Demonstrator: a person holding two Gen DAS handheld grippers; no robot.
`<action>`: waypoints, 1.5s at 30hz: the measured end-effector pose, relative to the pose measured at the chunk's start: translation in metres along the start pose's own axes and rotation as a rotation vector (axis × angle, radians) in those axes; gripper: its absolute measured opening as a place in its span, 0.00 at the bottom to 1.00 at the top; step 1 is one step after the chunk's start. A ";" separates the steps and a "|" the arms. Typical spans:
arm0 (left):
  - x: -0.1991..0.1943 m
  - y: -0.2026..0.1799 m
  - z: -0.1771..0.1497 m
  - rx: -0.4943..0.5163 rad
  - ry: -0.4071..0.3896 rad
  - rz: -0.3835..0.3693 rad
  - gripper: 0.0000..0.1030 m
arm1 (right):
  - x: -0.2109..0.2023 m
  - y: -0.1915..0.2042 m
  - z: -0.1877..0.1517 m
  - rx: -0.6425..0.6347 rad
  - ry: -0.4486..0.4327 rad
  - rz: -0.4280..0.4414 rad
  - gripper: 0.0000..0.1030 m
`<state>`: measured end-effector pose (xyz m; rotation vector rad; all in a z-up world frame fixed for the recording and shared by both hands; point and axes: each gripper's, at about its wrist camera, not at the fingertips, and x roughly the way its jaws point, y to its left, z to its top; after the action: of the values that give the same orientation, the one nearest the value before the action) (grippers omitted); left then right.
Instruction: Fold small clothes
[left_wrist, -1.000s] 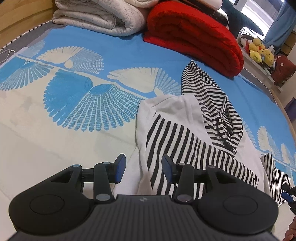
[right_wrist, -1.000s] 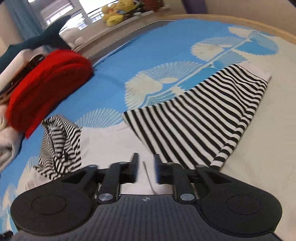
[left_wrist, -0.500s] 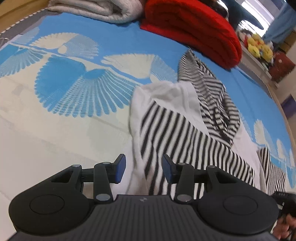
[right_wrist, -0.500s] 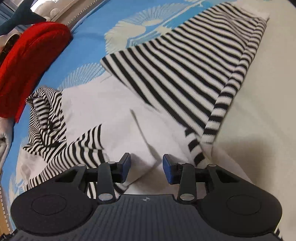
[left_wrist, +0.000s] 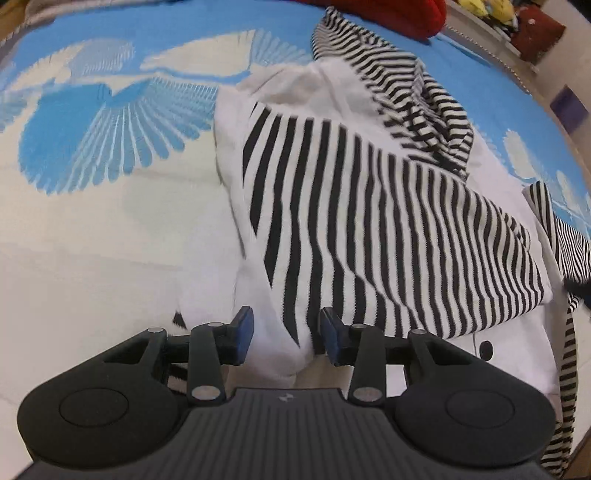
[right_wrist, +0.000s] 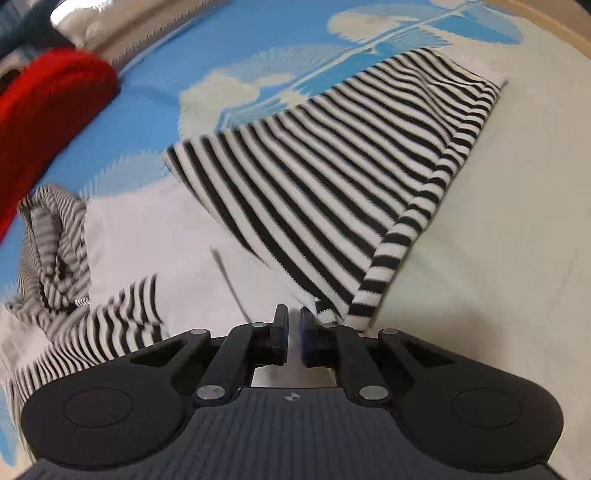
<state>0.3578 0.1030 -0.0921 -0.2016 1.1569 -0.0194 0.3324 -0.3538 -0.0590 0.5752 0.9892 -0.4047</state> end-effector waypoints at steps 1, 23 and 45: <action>-0.003 -0.002 0.001 -0.004 -0.012 -0.022 0.43 | -0.007 0.004 0.002 -0.018 -0.036 0.040 0.07; -0.004 -0.033 0.005 0.065 -0.068 -0.006 0.43 | -0.029 -0.115 0.101 0.132 -0.247 0.103 0.25; -0.014 -0.022 0.009 0.023 -0.093 -0.002 0.43 | 0.012 -0.166 0.130 0.213 -0.450 -0.063 0.04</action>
<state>0.3617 0.0846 -0.0721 -0.1807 1.0632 -0.0247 0.3305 -0.5650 -0.0586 0.6113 0.5358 -0.6680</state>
